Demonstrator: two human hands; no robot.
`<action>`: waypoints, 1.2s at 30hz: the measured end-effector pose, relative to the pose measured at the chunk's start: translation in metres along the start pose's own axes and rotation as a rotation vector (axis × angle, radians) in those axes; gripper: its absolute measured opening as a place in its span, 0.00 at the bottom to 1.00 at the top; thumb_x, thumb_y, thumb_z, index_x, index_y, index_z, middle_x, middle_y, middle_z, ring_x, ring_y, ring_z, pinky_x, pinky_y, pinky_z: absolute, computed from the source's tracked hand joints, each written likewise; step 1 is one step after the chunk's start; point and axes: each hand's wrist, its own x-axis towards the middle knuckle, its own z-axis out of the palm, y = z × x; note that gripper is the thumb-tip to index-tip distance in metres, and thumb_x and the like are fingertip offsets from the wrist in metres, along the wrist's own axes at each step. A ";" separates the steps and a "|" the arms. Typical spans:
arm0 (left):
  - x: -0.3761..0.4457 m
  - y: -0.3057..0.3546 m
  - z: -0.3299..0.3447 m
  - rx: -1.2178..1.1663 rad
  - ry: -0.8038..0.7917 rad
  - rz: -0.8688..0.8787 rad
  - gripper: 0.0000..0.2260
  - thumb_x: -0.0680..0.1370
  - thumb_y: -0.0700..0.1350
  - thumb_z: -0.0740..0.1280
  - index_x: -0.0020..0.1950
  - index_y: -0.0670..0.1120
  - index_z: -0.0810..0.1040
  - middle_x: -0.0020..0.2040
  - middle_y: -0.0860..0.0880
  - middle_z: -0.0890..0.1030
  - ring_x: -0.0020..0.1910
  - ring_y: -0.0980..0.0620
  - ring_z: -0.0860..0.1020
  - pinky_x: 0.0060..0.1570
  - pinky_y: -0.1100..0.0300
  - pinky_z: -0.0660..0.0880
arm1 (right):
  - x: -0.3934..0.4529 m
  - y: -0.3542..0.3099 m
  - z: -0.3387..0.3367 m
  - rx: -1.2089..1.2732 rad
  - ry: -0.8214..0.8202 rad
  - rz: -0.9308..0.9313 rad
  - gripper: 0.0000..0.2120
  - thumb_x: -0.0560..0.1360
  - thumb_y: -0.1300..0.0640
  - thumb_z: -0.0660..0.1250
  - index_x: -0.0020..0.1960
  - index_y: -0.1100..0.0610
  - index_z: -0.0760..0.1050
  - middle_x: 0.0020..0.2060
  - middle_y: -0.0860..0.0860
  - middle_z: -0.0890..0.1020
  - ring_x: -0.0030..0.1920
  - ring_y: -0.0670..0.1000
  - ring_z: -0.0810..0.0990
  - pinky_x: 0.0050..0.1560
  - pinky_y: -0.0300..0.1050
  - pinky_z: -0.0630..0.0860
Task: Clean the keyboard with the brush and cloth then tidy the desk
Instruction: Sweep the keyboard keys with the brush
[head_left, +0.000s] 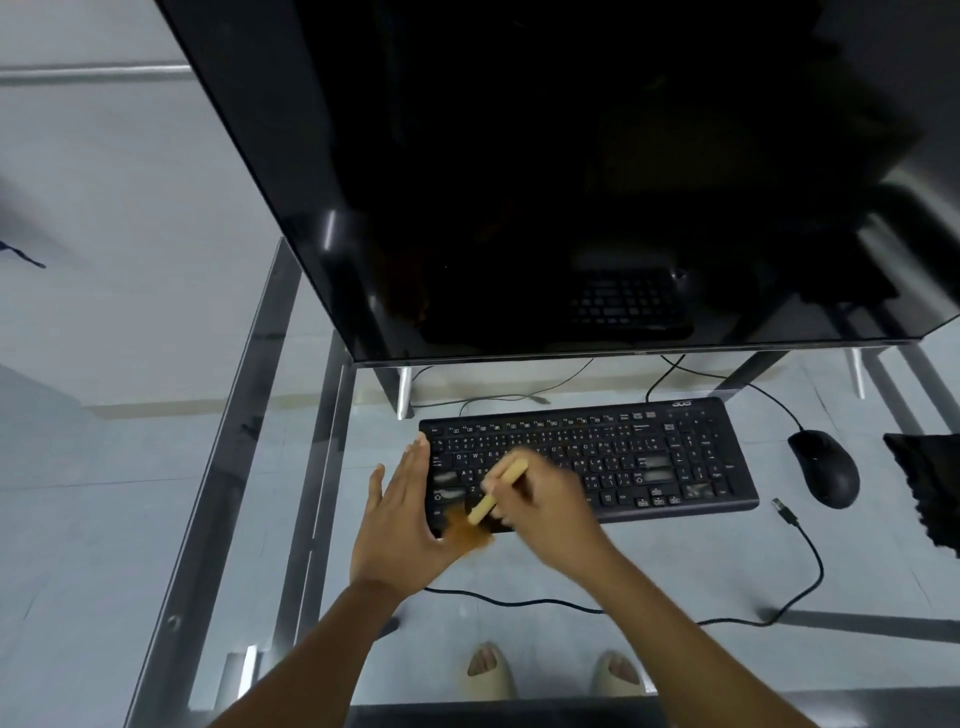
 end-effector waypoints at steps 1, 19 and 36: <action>0.000 -0.001 0.000 0.000 0.002 0.003 0.56 0.64 0.77 0.64 0.79 0.50 0.41 0.79 0.54 0.52 0.77 0.59 0.49 0.76 0.51 0.40 | 0.008 0.005 -0.010 -0.022 0.085 0.034 0.04 0.77 0.56 0.67 0.43 0.51 0.75 0.33 0.49 0.82 0.35 0.51 0.82 0.37 0.51 0.81; 0.001 -0.003 0.002 -0.029 0.044 0.018 0.51 0.67 0.76 0.61 0.78 0.52 0.42 0.79 0.53 0.57 0.77 0.58 0.53 0.76 0.51 0.41 | 0.057 -0.003 -0.017 -0.246 0.221 -0.155 0.04 0.79 0.56 0.64 0.46 0.55 0.74 0.38 0.46 0.79 0.35 0.42 0.77 0.36 0.37 0.74; 0.002 -0.003 0.002 -0.076 0.068 0.007 0.52 0.67 0.75 0.63 0.78 0.55 0.39 0.77 0.53 0.61 0.76 0.57 0.57 0.77 0.49 0.44 | 0.078 -0.017 0.010 -0.095 0.312 -0.216 0.03 0.78 0.62 0.65 0.45 0.59 0.74 0.38 0.47 0.79 0.38 0.39 0.79 0.37 0.30 0.73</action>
